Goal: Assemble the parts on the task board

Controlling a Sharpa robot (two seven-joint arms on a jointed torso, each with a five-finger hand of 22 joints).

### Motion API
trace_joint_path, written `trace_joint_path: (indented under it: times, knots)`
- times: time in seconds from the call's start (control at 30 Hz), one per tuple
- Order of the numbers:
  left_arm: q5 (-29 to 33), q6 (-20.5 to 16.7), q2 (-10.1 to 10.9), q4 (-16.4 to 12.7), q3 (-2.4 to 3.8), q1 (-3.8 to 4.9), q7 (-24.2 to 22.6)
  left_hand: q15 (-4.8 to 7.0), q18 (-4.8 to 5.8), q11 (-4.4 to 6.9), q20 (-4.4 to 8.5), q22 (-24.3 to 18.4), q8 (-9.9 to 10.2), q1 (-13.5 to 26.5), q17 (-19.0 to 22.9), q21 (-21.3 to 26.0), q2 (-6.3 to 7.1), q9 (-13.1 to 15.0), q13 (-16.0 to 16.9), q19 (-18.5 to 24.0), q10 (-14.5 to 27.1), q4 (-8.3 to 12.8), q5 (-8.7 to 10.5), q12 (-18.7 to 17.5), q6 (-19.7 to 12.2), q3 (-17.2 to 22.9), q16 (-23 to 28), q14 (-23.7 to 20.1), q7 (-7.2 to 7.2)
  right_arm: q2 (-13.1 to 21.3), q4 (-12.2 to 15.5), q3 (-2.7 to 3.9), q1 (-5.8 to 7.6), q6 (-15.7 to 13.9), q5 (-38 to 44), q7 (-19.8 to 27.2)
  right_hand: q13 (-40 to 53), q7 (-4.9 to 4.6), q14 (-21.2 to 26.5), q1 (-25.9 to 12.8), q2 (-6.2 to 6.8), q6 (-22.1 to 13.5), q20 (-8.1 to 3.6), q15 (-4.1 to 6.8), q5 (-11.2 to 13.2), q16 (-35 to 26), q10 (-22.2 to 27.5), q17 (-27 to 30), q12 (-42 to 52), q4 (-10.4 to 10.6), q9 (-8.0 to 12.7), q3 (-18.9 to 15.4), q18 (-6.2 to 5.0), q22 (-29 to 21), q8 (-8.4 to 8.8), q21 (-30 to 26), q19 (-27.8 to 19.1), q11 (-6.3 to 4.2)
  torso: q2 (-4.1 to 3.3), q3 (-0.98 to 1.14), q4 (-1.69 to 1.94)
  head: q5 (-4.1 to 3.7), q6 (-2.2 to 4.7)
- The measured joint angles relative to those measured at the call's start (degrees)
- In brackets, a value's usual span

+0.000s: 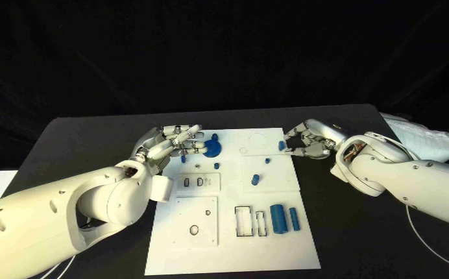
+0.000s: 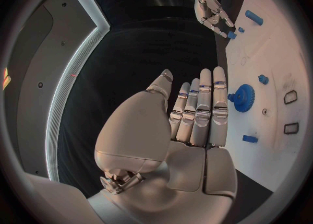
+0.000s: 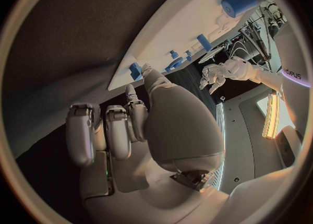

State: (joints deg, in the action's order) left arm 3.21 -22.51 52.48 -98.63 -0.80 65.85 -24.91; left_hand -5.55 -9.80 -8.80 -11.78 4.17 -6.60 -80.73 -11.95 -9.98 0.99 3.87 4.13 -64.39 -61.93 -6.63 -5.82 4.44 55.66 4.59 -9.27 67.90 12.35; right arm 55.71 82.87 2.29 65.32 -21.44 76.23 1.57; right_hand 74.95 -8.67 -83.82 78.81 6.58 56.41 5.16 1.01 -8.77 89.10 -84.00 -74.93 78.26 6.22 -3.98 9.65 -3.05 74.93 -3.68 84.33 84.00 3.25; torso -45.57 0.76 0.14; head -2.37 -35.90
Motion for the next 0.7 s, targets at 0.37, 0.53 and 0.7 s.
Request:
trace_joint_path:
  times: [0.37, 0.53, 0.7]
  knots:
    - [0.00, 0.10, -0.17, 0.12, 0.00, 0.00, 0.04, 0.00, 0.00, 0.00, 0.00, 0.00, 0.00, -0.10, -0.01, 0.00, -0.10, 0.00, 0.00, 0.00, 0.00, 0.00, 0.00, 0.00, 0.00, 0.00, 0.00, 0.00, 0.00, -2.03, -1.77, 0.02, -0.33, -0.23, 0.26, 0.08, 0.01, -0.02, 0.00, 0.90, -0.90, 0.40, 0.00, 0.00, 0.00, 0.22, 0.00, 0.01, 0.25, -0.47, -0.06, 0.47, 0.00, -0.01, 0.00, 0.00, 0.00, 0.00, -0.01, 0.01, 0.15, 0.09, -0.31]
    - [0.00, 0.15, -0.17, 0.17, 0.00, 0.00, 0.07, 0.00, 0.00, 0.00, 0.00, -0.06, 0.00, -0.31, -0.15, 0.00, -0.31, 0.00, 0.00, 0.00, 0.00, 0.36, 0.00, 0.00, 0.00, 0.04, 0.23, 0.00, 0.00, -2.51, -2.19, 0.03, -0.41, -0.37, 0.26, 0.01, 0.02, 0.08, 0.00, 0.91, -0.91, 0.52, 0.00, 0.00, 0.00, 0.22, 0.00, 0.01, 0.39, -0.63, -0.11, 0.63, 0.00, -0.01, 0.00, 0.23, 0.00, 0.00, -0.01, 0.01, 0.15, 0.24, -0.42]
    - [0.00, 0.19, -0.21, 0.19, -0.01, 0.00, 0.12, 0.00, 0.00, 0.00, 0.00, -0.06, 0.00, -0.31, -0.15, 0.00, -0.31, 0.00, 0.00, 0.00, 0.00, 0.36, 0.00, 0.00, 0.00, 0.04, 0.23, 0.00, 0.00, -2.89, -2.41, 0.02, -0.44, -0.43, 0.25, -0.03, 0.02, 0.17, 0.00, 1.64, -1.68, 1.67, 0.00, 0.00, 0.00, 0.22, 0.00, 0.02, 0.68, -1.14, -0.26, 1.15, 0.00, -0.01, 0.00, 0.23, 0.00, 0.00, 0.01, 0.01, 0.15, 0.27, -0.42]
